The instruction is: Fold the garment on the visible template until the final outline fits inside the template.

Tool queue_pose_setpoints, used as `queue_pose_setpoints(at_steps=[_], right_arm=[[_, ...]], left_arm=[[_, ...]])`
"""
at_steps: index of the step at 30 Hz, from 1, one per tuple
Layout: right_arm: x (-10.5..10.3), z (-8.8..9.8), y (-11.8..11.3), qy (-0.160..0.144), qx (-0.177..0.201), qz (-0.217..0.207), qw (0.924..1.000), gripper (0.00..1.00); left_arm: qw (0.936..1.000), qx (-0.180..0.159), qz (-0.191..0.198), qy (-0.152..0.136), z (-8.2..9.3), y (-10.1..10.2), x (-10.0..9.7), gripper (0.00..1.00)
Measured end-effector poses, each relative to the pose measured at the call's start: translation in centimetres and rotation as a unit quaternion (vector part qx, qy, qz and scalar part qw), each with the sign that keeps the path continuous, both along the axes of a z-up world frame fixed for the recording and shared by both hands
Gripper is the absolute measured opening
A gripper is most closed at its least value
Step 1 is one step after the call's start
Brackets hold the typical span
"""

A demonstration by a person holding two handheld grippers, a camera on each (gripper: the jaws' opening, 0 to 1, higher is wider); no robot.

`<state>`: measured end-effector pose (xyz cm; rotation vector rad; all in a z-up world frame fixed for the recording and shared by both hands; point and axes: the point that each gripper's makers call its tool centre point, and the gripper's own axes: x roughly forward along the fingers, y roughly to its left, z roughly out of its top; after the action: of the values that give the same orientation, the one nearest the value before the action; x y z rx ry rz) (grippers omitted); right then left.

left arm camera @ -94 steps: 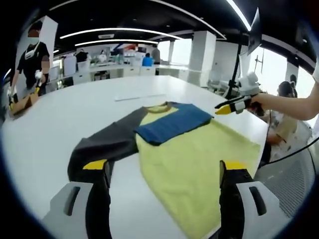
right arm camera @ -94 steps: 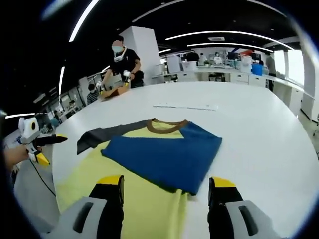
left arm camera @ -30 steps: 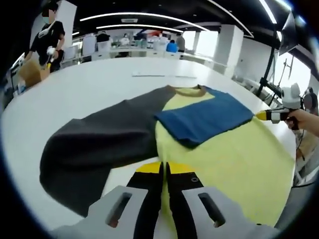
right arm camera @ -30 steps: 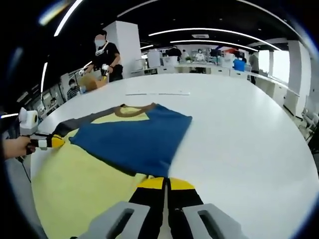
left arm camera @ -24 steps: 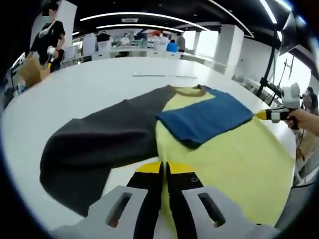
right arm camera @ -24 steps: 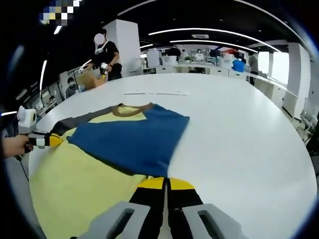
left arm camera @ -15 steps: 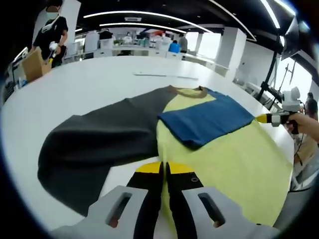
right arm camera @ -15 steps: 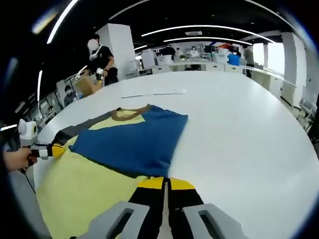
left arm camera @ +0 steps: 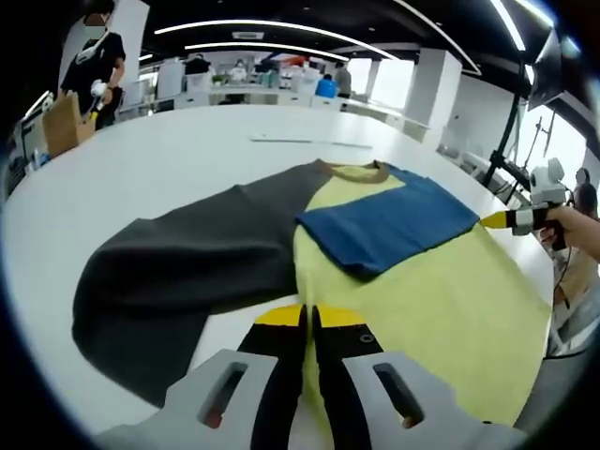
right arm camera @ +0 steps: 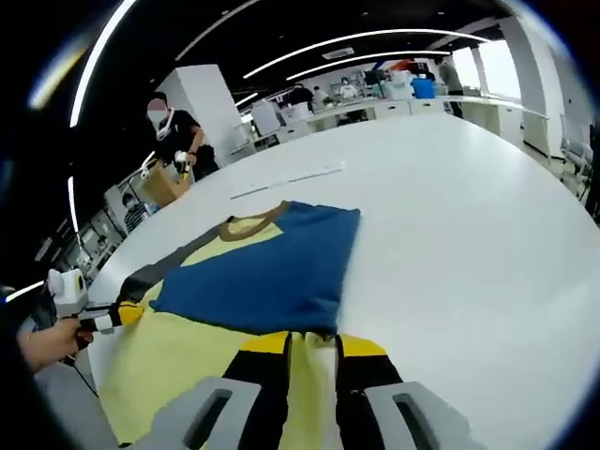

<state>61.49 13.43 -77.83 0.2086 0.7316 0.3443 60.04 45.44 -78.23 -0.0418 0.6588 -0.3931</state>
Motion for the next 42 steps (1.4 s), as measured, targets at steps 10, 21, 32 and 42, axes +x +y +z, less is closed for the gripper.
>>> queue_pose_setpoints(at_steps=[10, 21, 32, 42], right_arm=[[0.1, -0.8, -1.4, -0.006, -0.056, -0.008, 0.9984, 0.00], [0.1, -0.8, -1.2, -0.007, -0.069, 0.006, 0.9976, 0.00], [0.2, 0.0, -0.6, -0.025, -0.061, 0.031, 0.9974, 0.16], [0.0, 2.3, 0.9, -0.061, -0.036, 0.076, 0.9946, 0.62]], left_arm=[[1.0000, 0.006, -0.004, -0.002, 0.0, 0.0, -0.1, 0.00], [0.9991, 0.035, -0.022, -0.010, 0.0, -0.1, -0.1, 0.00], [0.9984, 0.033, -0.022, -0.040, 1.5, 1.0, 0.0, 0.15], [0.9959, 0.032, -0.027, -0.081, 3.3, 2.2, -0.1, 0.42]])
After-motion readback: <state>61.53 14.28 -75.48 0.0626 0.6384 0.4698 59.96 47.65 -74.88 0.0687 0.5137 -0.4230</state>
